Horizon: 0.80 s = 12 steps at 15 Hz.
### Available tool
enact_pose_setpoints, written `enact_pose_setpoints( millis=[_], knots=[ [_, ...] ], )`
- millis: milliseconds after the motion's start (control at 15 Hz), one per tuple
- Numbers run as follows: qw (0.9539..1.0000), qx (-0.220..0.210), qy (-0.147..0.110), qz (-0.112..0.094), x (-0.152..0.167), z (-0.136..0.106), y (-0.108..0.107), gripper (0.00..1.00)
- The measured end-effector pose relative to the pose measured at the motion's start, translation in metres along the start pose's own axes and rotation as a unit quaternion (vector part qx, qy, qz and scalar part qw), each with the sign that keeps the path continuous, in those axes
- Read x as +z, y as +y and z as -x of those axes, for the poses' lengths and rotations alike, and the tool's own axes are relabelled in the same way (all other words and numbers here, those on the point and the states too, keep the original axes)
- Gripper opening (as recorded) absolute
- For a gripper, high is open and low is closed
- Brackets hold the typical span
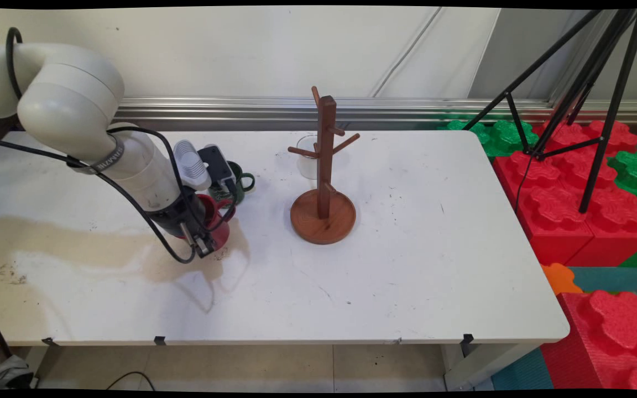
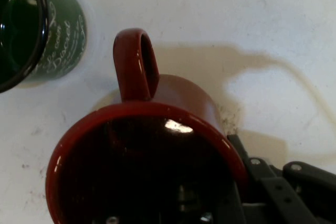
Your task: Place the picked object on the table
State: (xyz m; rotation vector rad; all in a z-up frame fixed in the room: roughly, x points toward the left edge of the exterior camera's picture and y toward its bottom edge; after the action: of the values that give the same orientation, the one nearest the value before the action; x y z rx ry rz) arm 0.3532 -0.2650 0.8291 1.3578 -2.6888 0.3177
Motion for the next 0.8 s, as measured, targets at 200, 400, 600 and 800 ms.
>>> enact_pose_setpoints(
  millis=[200, 400, 600, 800],
  knots=[
    [1.0, -0.008, 0.002, 0.0, 0.0033, 0.0004, 0.0, 0.0],
    [0.9999, -0.012, 0.004, 0.0, 0.0044, 0.001, 0.0002, 0.0],
    [0.9999, -0.014, 0.007, 0.0, 0.0047, 0.0012, 0.0004, 0.0],
    [0.9998, -0.016, 0.008, 0.0, 0.0045, 0.0016, -0.0006, 0.0]
  ],
)
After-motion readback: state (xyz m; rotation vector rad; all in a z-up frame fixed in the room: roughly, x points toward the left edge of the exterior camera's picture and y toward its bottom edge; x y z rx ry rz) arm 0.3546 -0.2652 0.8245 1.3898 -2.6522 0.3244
